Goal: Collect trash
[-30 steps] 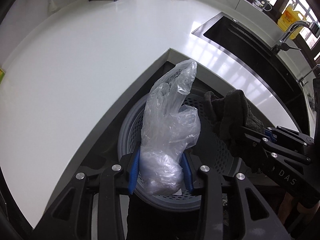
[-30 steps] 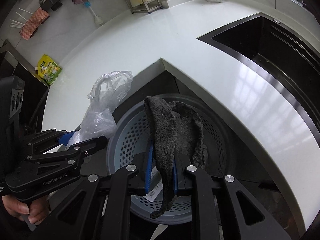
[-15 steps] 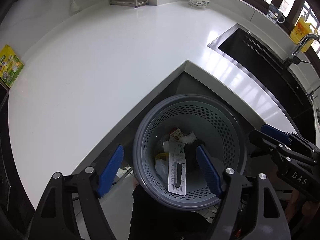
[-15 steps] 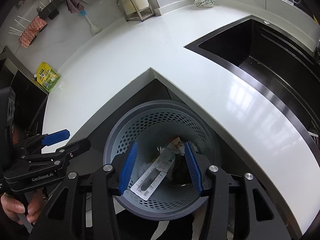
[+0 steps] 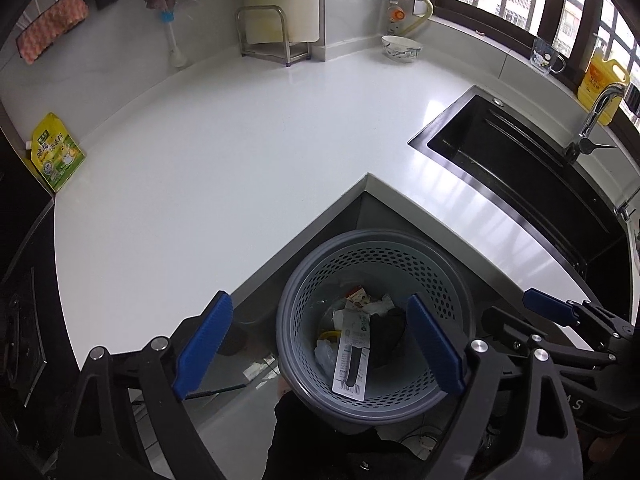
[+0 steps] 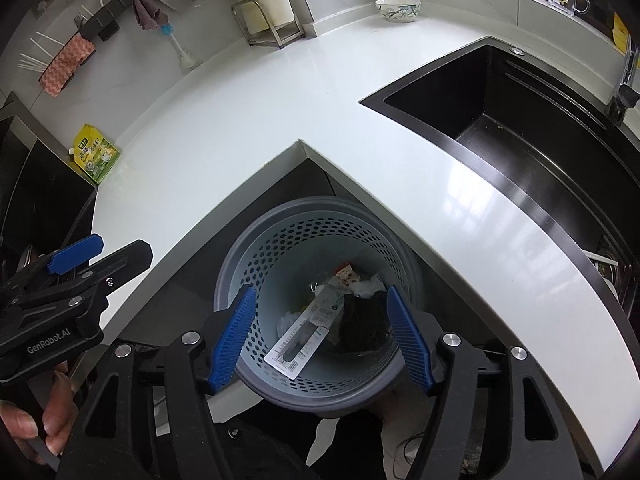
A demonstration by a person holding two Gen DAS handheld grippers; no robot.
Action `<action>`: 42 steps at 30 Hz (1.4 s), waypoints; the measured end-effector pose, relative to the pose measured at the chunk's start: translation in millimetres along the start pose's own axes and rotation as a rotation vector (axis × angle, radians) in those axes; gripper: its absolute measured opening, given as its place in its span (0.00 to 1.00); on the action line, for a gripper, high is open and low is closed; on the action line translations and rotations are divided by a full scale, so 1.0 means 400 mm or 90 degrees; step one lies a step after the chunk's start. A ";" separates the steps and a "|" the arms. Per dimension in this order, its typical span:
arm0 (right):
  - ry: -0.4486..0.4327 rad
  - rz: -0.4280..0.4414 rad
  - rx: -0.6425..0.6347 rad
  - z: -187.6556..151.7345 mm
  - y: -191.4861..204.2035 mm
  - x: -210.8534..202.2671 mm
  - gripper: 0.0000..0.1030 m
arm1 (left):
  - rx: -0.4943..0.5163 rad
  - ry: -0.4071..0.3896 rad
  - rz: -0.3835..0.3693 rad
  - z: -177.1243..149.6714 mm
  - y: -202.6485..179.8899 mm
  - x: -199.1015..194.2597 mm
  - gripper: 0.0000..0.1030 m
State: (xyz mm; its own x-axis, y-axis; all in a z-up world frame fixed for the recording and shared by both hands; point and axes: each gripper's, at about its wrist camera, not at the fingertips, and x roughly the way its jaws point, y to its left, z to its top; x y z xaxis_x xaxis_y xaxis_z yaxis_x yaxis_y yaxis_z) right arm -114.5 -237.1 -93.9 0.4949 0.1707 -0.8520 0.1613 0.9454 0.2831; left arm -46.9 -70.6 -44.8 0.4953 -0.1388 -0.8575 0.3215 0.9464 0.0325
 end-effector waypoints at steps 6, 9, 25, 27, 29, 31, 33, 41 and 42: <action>0.008 -0.009 0.009 -0.009 -0.015 -0.011 0.66 | -0.002 -0.011 0.020 -0.001 -0.012 -0.027 0.91; 0.004 -0.013 0.003 -0.008 -0.015 -0.022 0.67 | -0.004 -0.016 0.031 -0.002 -0.011 -0.037 0.93; -0.007 -0.014 -0.014 -0.002 -0.007 -0.042 0.68 | -0.007 -0.008 0.056 -0.003 -0.009 -0.046 0.94; -0.005 -0.014 -0.015 0.000 -0.008 -0.039 0.68 | -0.007 -0.008 0.059 -0.002 -0.009 -0.047 0.94; -0.003 -0.014 -0.015 0.002 -0.008 -0.038 0.68 | -0.008 -0.011 0.060 -0.001 -0.008 -0.047 0.94; -0.004 -0.013 -0.015 0.002 -0.007 -0.037 0.68 | -0.008 -0.013 0.060 -0.002 -0.008 -0.049 0.94; -0.005 -0.012 -0.017 0.003 -0.006 -0.037 0.68 | -0.008 -0.014 0.063 -0.002 -0.008 -0.050 0.94; -0.007 -0.014 -0.019 0.005 -0.005 -0.035 0.68 | -0.012 -0.011 0.069 -0.001 -0.001 -0.047 0.94; -0.007 -0.015 -0.019 0.006 -0.005 -0.035 0.68 | -0.013 -0.010 0.070 -0.001 0.000 -0.047 0.94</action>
State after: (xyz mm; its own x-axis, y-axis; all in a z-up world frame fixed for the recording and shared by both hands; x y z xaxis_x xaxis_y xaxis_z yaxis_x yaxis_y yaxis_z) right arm -119.6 -242.0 -81.6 0.5008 0.1461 -0.8532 0.1471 0.9570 0.2502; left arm -56.6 -68.1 -28.7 0.5400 -0.0380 -0.8408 0.2481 0.9618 0.1159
